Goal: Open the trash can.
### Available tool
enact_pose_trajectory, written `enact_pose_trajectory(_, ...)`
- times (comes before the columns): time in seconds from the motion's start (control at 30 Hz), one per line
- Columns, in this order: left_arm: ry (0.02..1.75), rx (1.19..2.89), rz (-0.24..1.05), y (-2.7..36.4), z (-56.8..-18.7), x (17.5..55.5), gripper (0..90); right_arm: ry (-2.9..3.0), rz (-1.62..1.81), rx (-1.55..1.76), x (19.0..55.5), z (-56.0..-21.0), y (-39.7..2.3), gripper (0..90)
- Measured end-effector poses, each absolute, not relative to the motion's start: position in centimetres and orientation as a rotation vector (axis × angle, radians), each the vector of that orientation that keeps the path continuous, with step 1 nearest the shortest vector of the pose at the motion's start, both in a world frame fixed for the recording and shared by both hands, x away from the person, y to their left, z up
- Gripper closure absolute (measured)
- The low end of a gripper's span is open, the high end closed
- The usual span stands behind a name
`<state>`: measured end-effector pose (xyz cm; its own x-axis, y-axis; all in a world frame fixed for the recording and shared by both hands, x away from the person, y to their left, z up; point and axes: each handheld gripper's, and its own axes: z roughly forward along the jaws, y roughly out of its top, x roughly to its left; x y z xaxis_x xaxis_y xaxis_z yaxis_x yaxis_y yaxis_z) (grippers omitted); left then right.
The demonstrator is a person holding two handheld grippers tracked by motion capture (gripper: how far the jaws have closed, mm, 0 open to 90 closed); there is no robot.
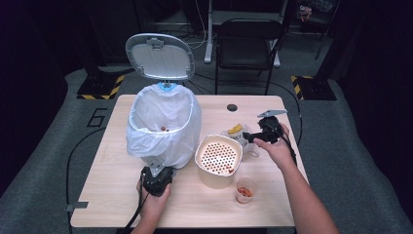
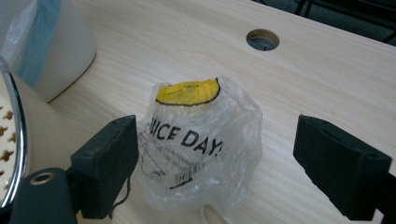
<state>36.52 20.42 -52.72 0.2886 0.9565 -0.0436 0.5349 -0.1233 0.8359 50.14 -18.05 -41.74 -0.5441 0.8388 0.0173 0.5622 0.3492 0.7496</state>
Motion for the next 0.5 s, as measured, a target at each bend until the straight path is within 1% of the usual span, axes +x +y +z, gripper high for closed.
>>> enact_pose_trajectory(0.2, 1.348, 1.771, 0.689, 20.4, -52.8, 36.5, 63.1, 2.252, 1.040, 1.207, 50.9, -41.5, -17.5, 11.4)
enact_pose_trajectory(0.5, 1.350, 1.770, 0.686, 20.4, -52.8, 36.5, 63.1, 2.276, 1.037, 1.201, 52.2, -42.5, -16.7, 6.9)
